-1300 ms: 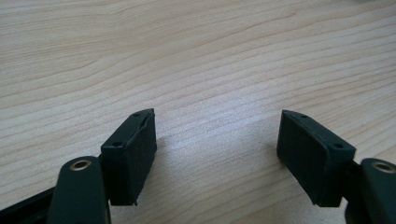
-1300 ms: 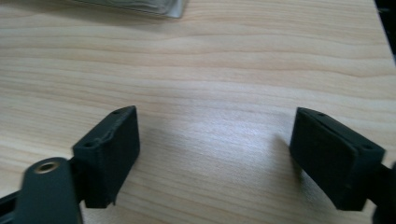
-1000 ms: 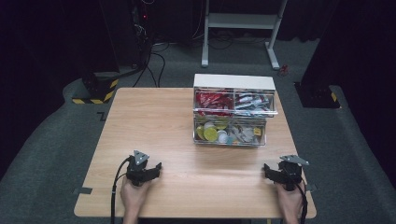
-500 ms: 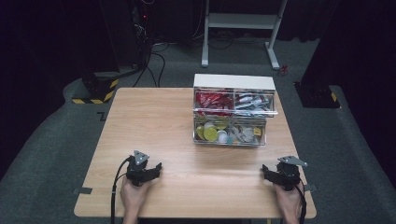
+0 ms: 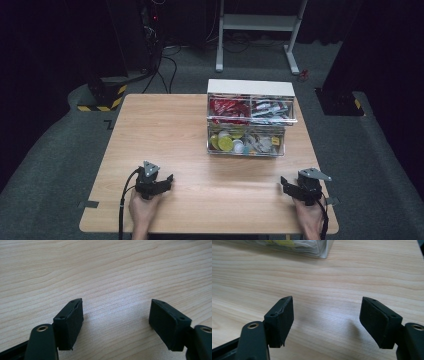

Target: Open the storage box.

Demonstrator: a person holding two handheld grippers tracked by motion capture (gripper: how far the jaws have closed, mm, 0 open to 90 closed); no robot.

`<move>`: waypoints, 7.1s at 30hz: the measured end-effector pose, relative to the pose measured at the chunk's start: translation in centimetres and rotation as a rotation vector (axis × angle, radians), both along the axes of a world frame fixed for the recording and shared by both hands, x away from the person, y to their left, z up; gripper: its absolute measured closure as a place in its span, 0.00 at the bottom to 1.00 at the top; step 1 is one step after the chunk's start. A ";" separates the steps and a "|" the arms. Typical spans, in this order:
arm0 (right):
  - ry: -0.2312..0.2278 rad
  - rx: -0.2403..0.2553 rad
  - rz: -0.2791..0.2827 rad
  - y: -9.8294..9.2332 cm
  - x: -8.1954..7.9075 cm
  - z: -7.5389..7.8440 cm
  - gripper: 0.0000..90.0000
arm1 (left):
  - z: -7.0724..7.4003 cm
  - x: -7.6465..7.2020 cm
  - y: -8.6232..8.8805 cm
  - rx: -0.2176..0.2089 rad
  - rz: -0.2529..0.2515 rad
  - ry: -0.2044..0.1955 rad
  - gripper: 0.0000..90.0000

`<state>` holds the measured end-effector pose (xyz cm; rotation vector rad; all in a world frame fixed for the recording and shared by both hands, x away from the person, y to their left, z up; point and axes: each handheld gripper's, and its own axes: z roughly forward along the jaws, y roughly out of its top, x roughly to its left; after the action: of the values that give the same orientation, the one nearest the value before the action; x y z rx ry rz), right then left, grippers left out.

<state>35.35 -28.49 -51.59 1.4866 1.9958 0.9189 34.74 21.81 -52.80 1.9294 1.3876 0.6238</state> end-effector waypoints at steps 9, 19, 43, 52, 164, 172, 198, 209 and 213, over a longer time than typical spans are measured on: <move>-0.004 0.041 0.054 0.5 -0.6 1.3 0.25 | 0.0 0.0 0.0 0.000 -0.001 0.001 0.31; -0.005 -0.019 0.128 1.1 -1.0 2.5 0.21 | 0.0 0.0 0.0 0.000 -0.001 0.000 0.31; -0.091 0.058 0.183 0.7 0.3 8.0 0.37 | 0.0 0.0 -0.1 0.005 0.001 0.003 0.30; -0.112 0.077 0.187 0.8 1.2 8.8 0.37 | 0.0 0.0 -0.1 0.007 -0.001 0.003 0.30; -0.278 -0.028 0.135 4.1 6.9 20.3 0.39 | 0.0 0.0 -0.1 0.001 -0.011 0.009 0.28; -0.282 -0.041 0.130 4.3 7.0 20.7 0.39 | 0.0 0.0 -0.1 0.001 -0.010 0.008 0.28; -0.293 -0.034 0.124 4.4 7.7 22.8 0.41 | 0.0 -0.1 -0.2 0.006 -0.015 0.004 0.29; -0.282 -0.021 0.123 4.3 8.2 23.5 0.42 | 0.2 0.2 -0.1 0.006 -0.023 0.016 0.33; -0.278 -0.020 0.123 4.3 8.3 23.6 0.42 | 0.6 0.3 -0.3 -0.009 -0.039 0.006 0.34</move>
<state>43.69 -24.16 -27.97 1.1635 1.9005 1.0884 35.04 21.51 -52.22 1.9483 1.3513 0.5927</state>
